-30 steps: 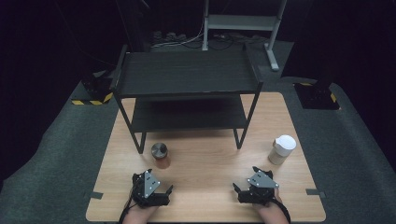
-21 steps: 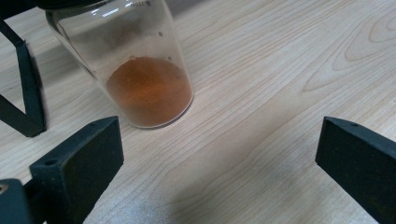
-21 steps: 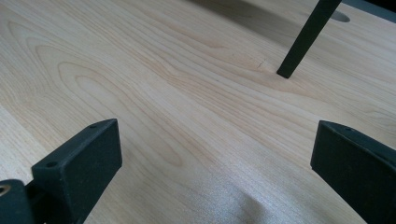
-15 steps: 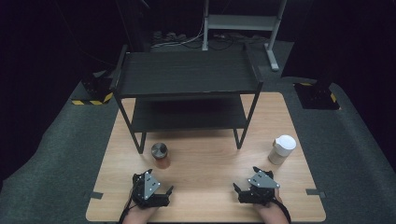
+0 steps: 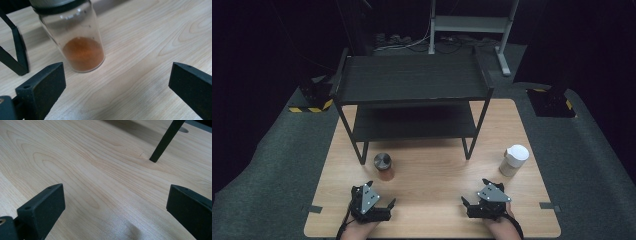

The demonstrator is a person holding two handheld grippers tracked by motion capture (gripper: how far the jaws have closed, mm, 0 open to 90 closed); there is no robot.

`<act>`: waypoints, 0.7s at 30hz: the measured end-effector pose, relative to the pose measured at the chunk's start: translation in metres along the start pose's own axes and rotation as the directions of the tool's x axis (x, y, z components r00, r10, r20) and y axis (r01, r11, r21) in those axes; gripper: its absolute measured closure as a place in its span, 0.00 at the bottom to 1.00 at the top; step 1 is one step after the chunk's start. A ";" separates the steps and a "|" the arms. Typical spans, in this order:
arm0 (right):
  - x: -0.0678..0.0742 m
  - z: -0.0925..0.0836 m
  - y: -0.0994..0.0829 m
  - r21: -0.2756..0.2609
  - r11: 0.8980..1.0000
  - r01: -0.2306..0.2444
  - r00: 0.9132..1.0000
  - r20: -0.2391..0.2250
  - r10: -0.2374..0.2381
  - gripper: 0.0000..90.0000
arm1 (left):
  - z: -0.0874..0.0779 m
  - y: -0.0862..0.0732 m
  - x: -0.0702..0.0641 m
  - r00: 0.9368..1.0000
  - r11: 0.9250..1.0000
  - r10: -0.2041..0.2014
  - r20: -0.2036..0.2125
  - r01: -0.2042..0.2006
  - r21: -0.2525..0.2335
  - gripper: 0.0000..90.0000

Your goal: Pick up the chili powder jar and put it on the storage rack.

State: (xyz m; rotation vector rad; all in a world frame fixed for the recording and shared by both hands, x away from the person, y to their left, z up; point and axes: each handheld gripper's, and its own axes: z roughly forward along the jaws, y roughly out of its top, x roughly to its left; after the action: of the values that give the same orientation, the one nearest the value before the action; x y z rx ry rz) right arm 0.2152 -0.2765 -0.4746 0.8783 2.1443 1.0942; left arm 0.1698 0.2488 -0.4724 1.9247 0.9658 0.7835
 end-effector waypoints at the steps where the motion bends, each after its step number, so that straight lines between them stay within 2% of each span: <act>1: 0.000 0.000 0.000 0.000 1.000 -0.001 1.000 0.000 0.001 0.01 | -0.001 0.000 0.000 1.000 1.000 0.001 -0.001 -0.001 -0.004 0.01; 4: 0.000 0.000 0.000 -0.001 1.000 -0.002 1.000 0.000 0.002 0.01 | -0.003 -0.001 0.001 1.000 1.000 -0.002 0.002 0.002 -0.019 0.01; 9: 0.000 0.000 0.000 0.000 1.000 -0.001 1.000 0.000 0.001 0.01 | -0.007 0.000 0.007 0.999 0.998 -0.044 0.018 0.045 -0.044 0.01; 17: 0.000 0.000 0.000 0.000 1.000 0.001 1.000 -0.001 -0.001 0.01 | -0.011 0.000 0.012 0.996 0.993 -0.083 0.031 0.086 -0.085 0.00; 21: 0.000 0.000 0.000 0.002 1.000 0.002 1.000 -0.001 -0.002 0.01 | -0.012 0.001 0.013 0.996 0.991 -0.087 0.037 0.090 -0.101 0.00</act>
State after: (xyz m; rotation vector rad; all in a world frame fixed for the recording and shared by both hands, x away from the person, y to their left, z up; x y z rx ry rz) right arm 0.2152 -0.2762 -0.4744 0.8760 2.1469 1.0918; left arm 0.1668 0.2647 -0.4639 1.7888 0.9653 0.7341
